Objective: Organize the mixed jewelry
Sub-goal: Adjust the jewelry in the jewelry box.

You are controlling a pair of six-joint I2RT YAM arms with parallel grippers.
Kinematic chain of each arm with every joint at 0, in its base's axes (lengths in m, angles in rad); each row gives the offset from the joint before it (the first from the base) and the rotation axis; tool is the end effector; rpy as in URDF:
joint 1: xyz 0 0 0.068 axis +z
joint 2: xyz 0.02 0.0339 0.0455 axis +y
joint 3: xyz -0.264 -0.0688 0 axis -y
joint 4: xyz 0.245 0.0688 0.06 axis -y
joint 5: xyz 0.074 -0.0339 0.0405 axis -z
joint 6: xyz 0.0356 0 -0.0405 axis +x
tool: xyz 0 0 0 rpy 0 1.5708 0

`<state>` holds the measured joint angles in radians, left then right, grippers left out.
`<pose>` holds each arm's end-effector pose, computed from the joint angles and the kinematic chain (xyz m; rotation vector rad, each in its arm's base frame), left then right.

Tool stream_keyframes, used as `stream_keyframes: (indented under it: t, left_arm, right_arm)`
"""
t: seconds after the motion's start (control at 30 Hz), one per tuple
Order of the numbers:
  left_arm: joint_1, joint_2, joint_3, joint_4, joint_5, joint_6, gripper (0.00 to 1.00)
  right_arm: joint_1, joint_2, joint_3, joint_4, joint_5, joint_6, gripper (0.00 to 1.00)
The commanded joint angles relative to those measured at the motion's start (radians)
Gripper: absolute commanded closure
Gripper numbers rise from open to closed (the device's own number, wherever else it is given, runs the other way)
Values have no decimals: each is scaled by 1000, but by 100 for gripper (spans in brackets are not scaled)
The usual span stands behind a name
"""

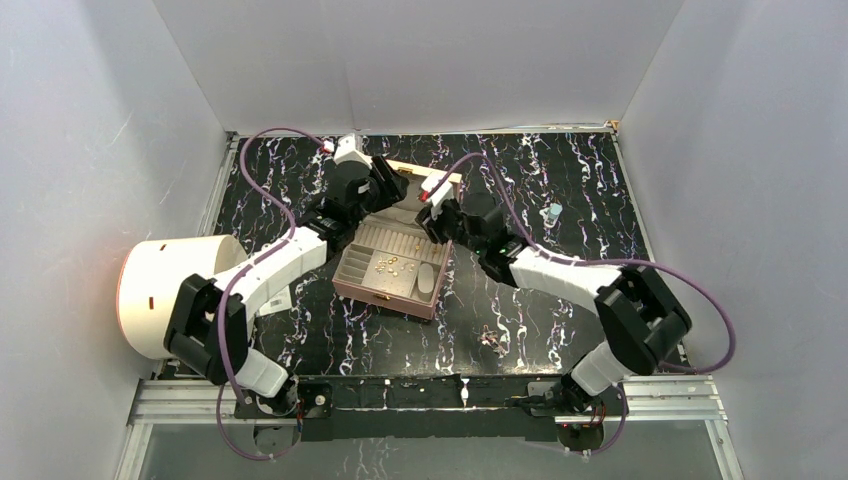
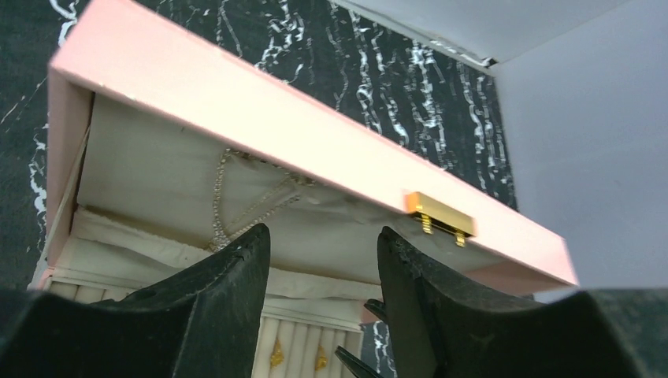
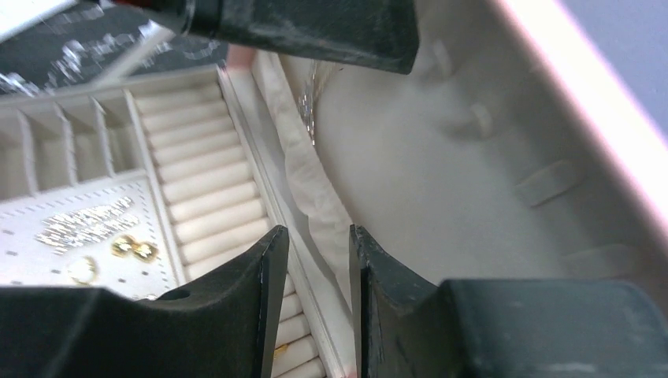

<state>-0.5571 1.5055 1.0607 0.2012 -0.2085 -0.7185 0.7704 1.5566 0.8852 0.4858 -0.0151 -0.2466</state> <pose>0.3055 -0.1816 0.2994 -0.3019 1.8433 -0.7102 0.2530 0.2463 0.2518 -0.8729 1.5432 0.3938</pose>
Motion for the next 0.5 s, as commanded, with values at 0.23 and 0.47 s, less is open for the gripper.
stream_keyframes:
  t: [0.23, 0.47]
  left_arm:
    - [28, -233, -53, -111, 109, 1, 44]
    - [94, -395, -12, -559, -25, 105, 33]
  right_arm:
    - [-35, -230, 19, -224, -67, 399, 43]
    - [-86, -274, 161, -734, 8, 787, 42]
